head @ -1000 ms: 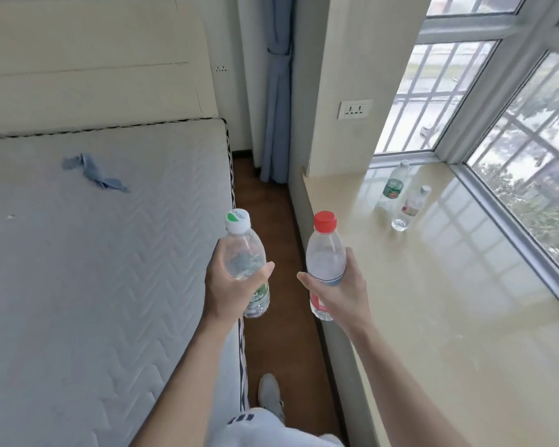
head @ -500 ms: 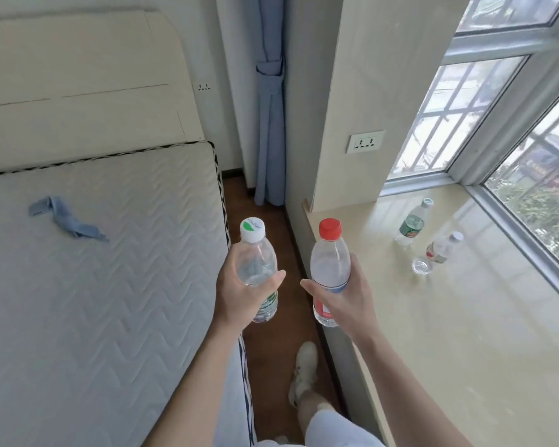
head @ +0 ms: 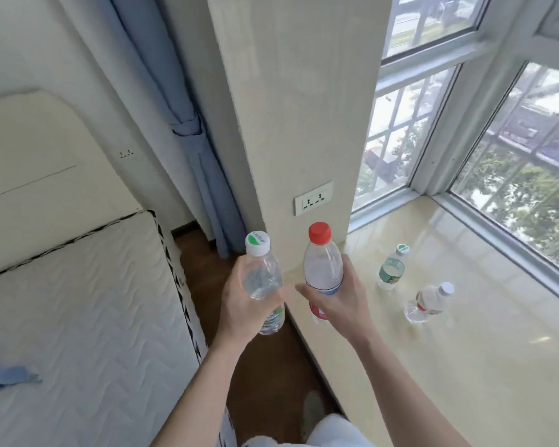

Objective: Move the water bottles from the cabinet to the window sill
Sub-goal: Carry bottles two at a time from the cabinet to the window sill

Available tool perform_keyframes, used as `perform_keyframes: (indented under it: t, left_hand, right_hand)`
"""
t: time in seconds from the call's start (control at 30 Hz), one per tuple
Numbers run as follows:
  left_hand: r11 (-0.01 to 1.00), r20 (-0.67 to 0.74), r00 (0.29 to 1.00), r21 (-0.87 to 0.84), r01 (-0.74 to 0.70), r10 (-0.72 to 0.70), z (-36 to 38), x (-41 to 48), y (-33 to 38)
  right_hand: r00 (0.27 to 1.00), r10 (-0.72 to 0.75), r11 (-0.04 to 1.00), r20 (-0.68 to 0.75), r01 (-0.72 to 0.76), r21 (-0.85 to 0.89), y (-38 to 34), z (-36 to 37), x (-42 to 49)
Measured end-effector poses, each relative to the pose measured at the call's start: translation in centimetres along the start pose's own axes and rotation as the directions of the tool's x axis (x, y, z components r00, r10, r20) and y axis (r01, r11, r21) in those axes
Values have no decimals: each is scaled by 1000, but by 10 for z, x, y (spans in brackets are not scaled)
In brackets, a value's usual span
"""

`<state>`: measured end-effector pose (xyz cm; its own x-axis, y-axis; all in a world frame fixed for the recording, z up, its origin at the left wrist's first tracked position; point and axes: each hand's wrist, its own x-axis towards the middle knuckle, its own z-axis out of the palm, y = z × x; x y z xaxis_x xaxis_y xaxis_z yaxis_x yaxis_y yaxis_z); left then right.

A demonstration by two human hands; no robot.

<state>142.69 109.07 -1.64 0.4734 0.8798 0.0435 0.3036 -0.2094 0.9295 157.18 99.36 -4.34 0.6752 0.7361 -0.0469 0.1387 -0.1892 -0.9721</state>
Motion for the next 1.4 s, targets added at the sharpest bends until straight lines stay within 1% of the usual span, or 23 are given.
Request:
perform_keyframes:
  t: [0.17, 0.27, 0.33, 0.47, 0.57, 0.7, 0.77, 0.8, 0.87, 0.97, 1.07, 1.13, 1.2, 1.33, 1.4]
  left_hand:
    - [996, 198, 976, -36, -81, 87, 47, 70, 17]
    - [994, 290, 951, -53, -98, 110, 80, 99, 20]
    - [993, 373, 920, -58, -102, 117, 102, 115, 21]
    - [992, 565, 816, -87, -87, 121, 140, 137, 23]
    - [992, 662, 741, -115, -52, 116, 162, 150, 19]
    - [990, 771, 622, -105, -91, 139, 185, 164, 8]
    - [991, 816, 563, -99, -86, 130, 193, 168, 0]
    - [992, 832, 540, -95, -83, 125, 197, 170, -6]
    - [993, 864, 490, -94, -66, 114, 205, 172, -19]
    - [997, 904, 421, -58, -51, 74, 218, 173, -44]
    - [998, 932, 362, -3, -64, 26, 233, 173, -73]
    - [997, 938, 346, 34, -76, -6, 244, 173, -94]
    - [996, 936, 350, 53, -78, -22, 256, 171, -114]
    - [995, 922, 386, 66, -74, -32, 281, 168, -156]
    - [993, 916, 401, 59, -100, -14, 295, 169, -175]
  right_hand:
    - [983, 74, 997, -168, -75, -3, 3, -35, 47]
    - [949, 147, 989, -280, -149, 15, 11, -58, 58]
    - [911, 206, 978, -358, -198, 61, 21, -71, 59]
    - [812, 298, 955, -502, -252, 159, 47, -88, 57]
    - [733, 337, 942, -591, -266, 206, 57, -92, 52]
    - [623, 394, 919, -676, -277, 281, 68, -87, 44]
    - [557, 433, 901, -709, -280, 330, 73, -82, 39]
    - [513, 451, 892, -731, -284, 351, 77, -80, 36]
    - [441, 469, 880, -765, -310, 361, 85, -76, 31]
    - [386, 508, 854, -770, -344, 392, 110, -66, 25]
    - [347, 531, 839, -773, -344, 422, 142, -56, 22]
    - [319, 544, 832, -776, -326, 449, 165, -48, 23]
    - [300, 551, 826, -778, -328, 458, 191, -43, 26]
    - [340, 552, 824, -762, -367, 433, 241, -36, 38]
    - [341, 546, 825, -765, -375, 422, 265, -36, 45]
